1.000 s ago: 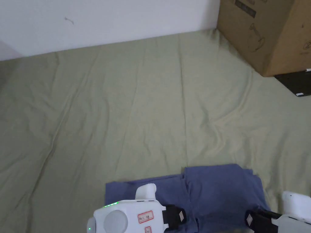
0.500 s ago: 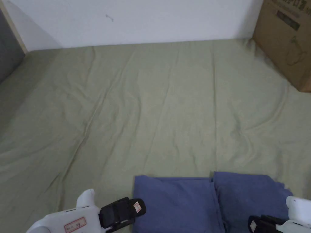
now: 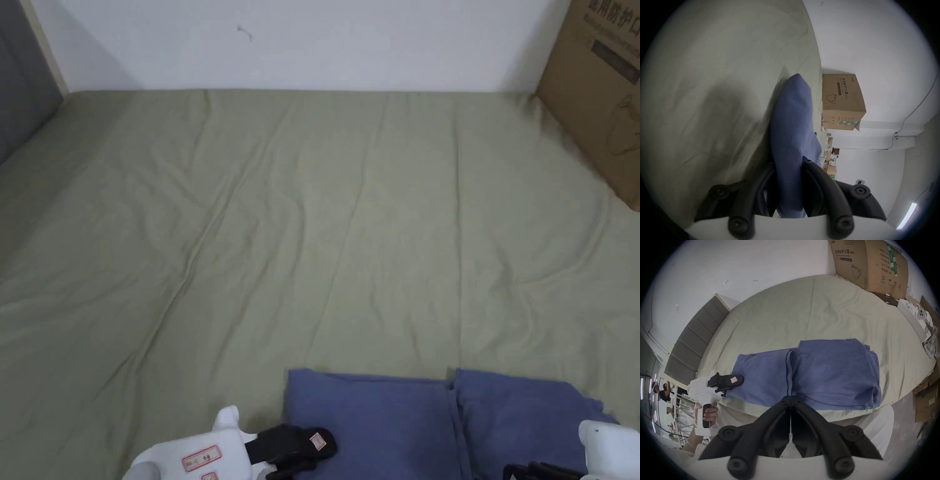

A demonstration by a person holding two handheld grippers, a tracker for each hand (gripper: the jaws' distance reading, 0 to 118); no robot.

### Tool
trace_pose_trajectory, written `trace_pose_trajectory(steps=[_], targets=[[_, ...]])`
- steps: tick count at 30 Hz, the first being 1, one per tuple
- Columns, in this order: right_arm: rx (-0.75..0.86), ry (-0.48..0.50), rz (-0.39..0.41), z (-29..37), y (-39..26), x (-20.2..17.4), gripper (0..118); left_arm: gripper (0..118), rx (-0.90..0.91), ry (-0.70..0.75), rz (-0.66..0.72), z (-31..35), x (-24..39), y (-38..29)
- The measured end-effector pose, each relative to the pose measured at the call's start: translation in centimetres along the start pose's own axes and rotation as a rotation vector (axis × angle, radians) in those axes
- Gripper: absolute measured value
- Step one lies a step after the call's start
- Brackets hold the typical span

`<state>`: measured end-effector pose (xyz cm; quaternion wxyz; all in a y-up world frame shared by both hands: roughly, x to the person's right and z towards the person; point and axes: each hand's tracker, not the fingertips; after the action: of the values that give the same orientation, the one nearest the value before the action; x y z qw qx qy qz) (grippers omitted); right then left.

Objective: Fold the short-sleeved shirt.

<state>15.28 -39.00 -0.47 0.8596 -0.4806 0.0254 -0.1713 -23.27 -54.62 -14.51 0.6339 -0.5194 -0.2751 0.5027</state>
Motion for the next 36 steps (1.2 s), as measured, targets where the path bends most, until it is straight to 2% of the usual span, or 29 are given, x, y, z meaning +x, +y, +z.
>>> trace_pose_trajectory(steps=[3,7,14,19,22,26,28,30,33,34,35,36], targets=[[0.005,0.002,-0.003,-0.2,0.3,-0.2,1,20,0.005,0.074,-0.112,1.3,1.3,0.0],[0.002,0.021,-0.014,-0.5,0.5,-0.3,1,20,0.061,0.062,-0.085,4.6,1.2,1.1],[0.000,0.061,-0.034,-1.0,-0.1,0.0,1,20,0.210,0.218,-0.070,14.1,-0.3,2.6],[-0.007,0.071,-0.059,-1.1,-0.7,0.9,1,20,0.280,0.291,-0.123,16.2,3.4,1.0],[0.003,0.069,-0.079,-0.8,-0.9,1.6,1,20,0.295,0.325,-0.237,15.1,7.2,0.6],[0.027,0.068,-0.111,-0.1,-1.0,3.0,1,20,0.262,0.273,-0.427,10.3,15.8,-2.5],[0.051,0.059,-0.147,0.4,-1.2,3.9,1,20,0.181,0.270,-0.536,6.0,19.1,-4.2],[0.063,0.060,-0.180,0.8,-1.5,5.0,1,20,0.086,0.294,-0.646,1.6,19.7,-4.7],[0.069,0.043,-0.214,1.5,-2.2,6.5,1,20,-0.086,0.339,-0.696,-5.6,19.7,-6.6],[0.073,0.027,-0.224,1.8,-2.5,7.0,1,26,-0.128,0.351,-0.702,-7.8,18.9,-7.1],[0.074,0.013,-0.230,2.0,-2.7,7.3,1,45,-0.166,0.373,-0.694,-9.4,18.4,-7.5],[0.074,-0.011,-0.236,2.3,-3.0,7.7,1,78,-0.220,0.405,-0.667,-11.1,17.7,-8.0]])
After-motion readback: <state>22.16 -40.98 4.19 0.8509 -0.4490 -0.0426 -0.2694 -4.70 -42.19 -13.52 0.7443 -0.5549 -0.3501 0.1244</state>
